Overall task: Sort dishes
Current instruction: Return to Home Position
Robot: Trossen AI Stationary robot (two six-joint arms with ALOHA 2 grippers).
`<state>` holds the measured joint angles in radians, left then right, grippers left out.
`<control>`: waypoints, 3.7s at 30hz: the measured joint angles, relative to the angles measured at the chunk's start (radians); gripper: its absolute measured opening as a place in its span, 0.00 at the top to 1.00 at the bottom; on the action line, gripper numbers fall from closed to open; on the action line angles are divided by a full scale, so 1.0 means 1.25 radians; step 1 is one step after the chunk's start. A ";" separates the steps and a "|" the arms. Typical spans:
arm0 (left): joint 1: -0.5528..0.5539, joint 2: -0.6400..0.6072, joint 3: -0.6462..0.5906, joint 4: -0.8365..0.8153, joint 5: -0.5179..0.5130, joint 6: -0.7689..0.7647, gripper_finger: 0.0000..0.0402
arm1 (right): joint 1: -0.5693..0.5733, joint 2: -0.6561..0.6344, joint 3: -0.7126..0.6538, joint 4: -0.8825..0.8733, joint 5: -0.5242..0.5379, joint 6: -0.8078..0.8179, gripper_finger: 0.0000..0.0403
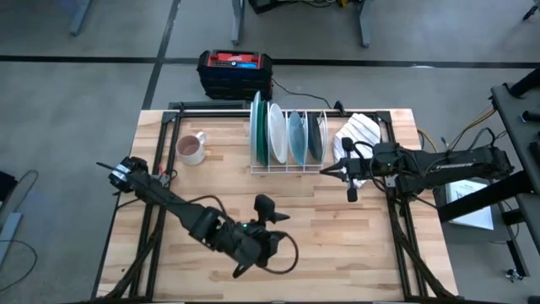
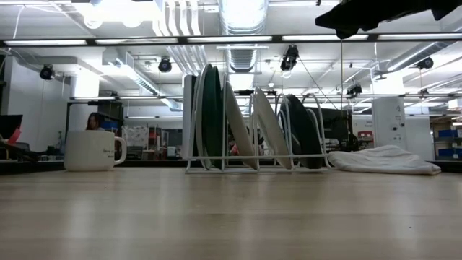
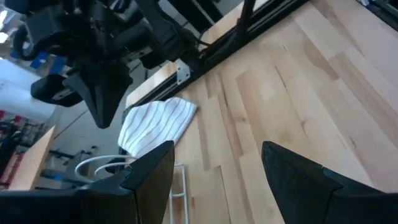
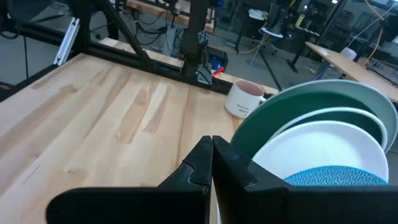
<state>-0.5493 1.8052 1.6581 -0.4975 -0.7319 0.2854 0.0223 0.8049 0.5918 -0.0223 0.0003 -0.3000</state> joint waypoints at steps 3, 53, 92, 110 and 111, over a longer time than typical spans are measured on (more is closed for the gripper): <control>0.017 -0.004 0.000 -0.003 0.042 0.025 0.42 | 0.000 0.000 -0.006 0.001 0.001 0.000 1.00; 0.228 -0.865 -0.996 0.561 0.260 -0.126 0.43 | -0.001 -0.387 -0.233 0.045 -0.031 -0.060 1.00; 0.867 -1.077 -1.270 0.642 -0.046 -0.030 1.00 | -0.002 -0.494 -0.346 0.096 0.001 -0.159 1.00; 1.259 -1.063 -1.270 0.760 0.335 0.057 1.00 | -0.003 -0.642 -0.455 0.159 0.001 -0.151 1.00; 1.274 -1.063 -1.271 0.760 0.338 0.057 1.00 | -0.003 -0.642 -0.455 0.160 0.002 -0.151 1.00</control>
<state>1.0437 0.4767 0.0697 0.4520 -0.3089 0.3561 0.0189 0.0025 0.0231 0.1772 0.0023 -0.4889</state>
